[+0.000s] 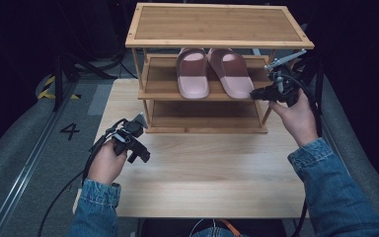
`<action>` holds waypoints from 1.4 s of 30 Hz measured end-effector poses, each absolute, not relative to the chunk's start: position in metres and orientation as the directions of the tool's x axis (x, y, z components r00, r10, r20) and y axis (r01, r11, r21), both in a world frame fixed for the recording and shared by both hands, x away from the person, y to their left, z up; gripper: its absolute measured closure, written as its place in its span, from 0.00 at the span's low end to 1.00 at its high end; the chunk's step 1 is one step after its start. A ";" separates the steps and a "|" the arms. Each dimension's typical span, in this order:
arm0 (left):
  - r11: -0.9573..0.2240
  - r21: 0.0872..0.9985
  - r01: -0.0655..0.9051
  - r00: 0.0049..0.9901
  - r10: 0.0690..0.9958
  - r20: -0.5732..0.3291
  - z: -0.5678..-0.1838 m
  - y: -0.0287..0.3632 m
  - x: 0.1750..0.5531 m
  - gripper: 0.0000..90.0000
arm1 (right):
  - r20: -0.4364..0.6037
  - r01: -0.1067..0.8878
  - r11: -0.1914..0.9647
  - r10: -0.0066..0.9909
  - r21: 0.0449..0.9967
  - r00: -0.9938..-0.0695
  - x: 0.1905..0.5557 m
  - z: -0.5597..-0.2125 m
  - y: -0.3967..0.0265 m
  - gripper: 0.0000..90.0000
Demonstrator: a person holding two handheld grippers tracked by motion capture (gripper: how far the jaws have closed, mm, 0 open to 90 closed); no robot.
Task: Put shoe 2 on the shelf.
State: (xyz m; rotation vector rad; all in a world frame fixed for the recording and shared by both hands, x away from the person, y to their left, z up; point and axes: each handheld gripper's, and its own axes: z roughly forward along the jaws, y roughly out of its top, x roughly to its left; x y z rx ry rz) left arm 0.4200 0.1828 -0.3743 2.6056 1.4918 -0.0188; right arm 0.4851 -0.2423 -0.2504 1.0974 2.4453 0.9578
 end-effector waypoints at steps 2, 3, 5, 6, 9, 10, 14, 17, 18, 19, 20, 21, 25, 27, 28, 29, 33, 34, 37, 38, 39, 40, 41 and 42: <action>-0.504 0.117 0.856 0.514 0.854 -0.078 -0.373 0.183 0.419 0.19 | -0.008 0.571 0.463 0.781 0.678 -0.624 0.491 -0.249 -0.250 0.92; -0.503 0.116 0.857 0.512 0.855 -0.080 -0.373 0.183 0.418 0.19 | -0.023 0.572 0.459 0.793 0.680 -0.609 0.495 -0.250 -0.252 0.94; -0.498 0.116 0.859 0.507 0.859 -0.073 -0.373 0.186 0.416 0.19 | -0.048 0.573 0.459 0.807 0.679 -0.589 0.503 -0.253 -0.255 0.97; -0.494 0.114 0.862 0.504 0.860 -0.079 -0.374 0.186 0.416 0.19 | -0.065 0.572 0.464 0.811 0.676 -0.582 0.507 -0.255 -0.256 0.99; -0.478 0.109 0.872 0.487 0.870 -0.082 -0.376 0.191 0.412 0.19 | -0.078 0.585 0.460 0.825 0.668 -0.560 0.514 -0.259 -0.255 1.00; -0.476 0.107 0.873 0.485 0.871 -0.081 -0.376 0.194 0.411 0.19 | -0.076 0.586 0.456 0.827 0.670 -0.557 0.516 -0.261 -0.254 1.00; -0.460 0.104 0.882 0.468 0.880 -0.083 -0.376 0.201 0.406 0.19 | -0.067 0.603 0.431 0.845 0.671 -0.530 0.522 -0.265 -0.249 1.00; -0.446 0.107 0.889 0.455 0.887 -0.077 -0.376 0.206 0.401 0.19 | -0.055 0.620 0.407 0.861 0.671 -0.506 0.526 -0.270 -0.244 1.00; -0.440 0.109 0.891 0.449 0.890 -0.079 -0.376 0.207 0.400 0.19 | -0.067 0.602 0.421 0.852 0.679 -0.520 0.528 -0.272 -0.244 1.00; -0.440 0.109 0.891 0.449 0.890 -0.079 -0.376 0.207 0.400 0.19 | -0.067 0.602 0.421 0.852 0.679 -0.520 0.528 -0.272 -0.244 1.00; -0.438 0.108 0.893 0.447 0.890 -0.086 -0.376 0.208 0.399 0.19 | -0.078 0.603 0.425 0.854 0.675 -0.514 0.530 -0.275 -0.241 1.00; -0.438 0.108 0.893 0.447 0.891 -0.081 -0.376 0.209 0.399 0.19 | -0.074 0.601 0.424 0.852 0.677 -0.518 0.530 -0.276 -0.240 1.00; -0.440 0.101 0.892 0.448 0.890 -0.081 -0.377 0.208 0.399 0.19 | -0.043 0.617 0.420 0.847 0.665 -0.529 0.528 -0.275 -0.234 1.00; -0.442 0.101 0.891 0.450 0.889 -0.081 -0.378 0.207 0.400 0.19 | -0.042 0.602 0.434 0.832 0.670 -0.554 0.528 -0.276 -0.229 1.00; -0.441 0.100 0.892 0.449 0.890 -0.081 -0.378 0.206 0.400 0.19 | -0.046 0.595 0.438 0.829 0.674 -0.558 0.528 -0.276 -0.226 1.00; -0.443 0.100 0.891 0.451 0.889 -0.082 -0.377 0.206 0.400 0.19 | -0.054 0.583 0.451 0.819 0.676 -0.571 0.527 -0.276 -0.224 1.00; -0.443 0.104 0.890 0.452 0.888 -0.085 -0.377 0.206 0.401 0.19 | -0.019 0.590 0.448 0.806 0.671 -0.591 0.522 -0.275 -0.213 1.00; -0.447 0.103 0.888 0.456 0.887 -0.079 -0.377 0.206 0.401 0.19 | -0.030 0.576 0.462 0.797 0.674 -0.603 0.521 -0.275 -0.212 1.00; -0.449 0.102 0.888 0.456 0.886 -0.076 -0.378 0.206 0.401 0.19 | -0.007 0.590 0.454 0.796 0.667 -0.605 0.519 -0.274 -0.207 0.99; -0.449 0.103 0.887 0.458 0.885 -0.083 -0.378 0.206 0.402 0.19 | -0.003 0.590 0.454 0.794 0.667 -0.607 0.519 -0.275 -0.206 0.99; -0.449 0.103 0.887 0.458 0.885 -0.083 -0.378 0.206 0.402 0.19 | -0.018 0.580 0.460 0.793 0.673 -0.608 0.519 -0.275 -0.205 0.99; -0.447 0.105 0.888 0.456 0.886 -0.084 -0.377 0.205 0.402 0.19 | -0.033 0.568 0.469 0.789 0.676 -0.613 0.519 -0.275 -0.205 0.99; -0.448 0.106 0.888 0.457 0.885 -0.086 -0.377 0.205 0.403 0.19 | -0.033 0.568 0.469 0.790 0.676 -0.612 0.518 -0.275 -0.205 0.97; -0.449 0.104 0.887 0.458 0.885 -0.085 -0.377 0.205 0.403 0.19 | -0.014 0.585 0.455 0.797 0.671 -0.604 0.517 -0.274 -0.205 0.94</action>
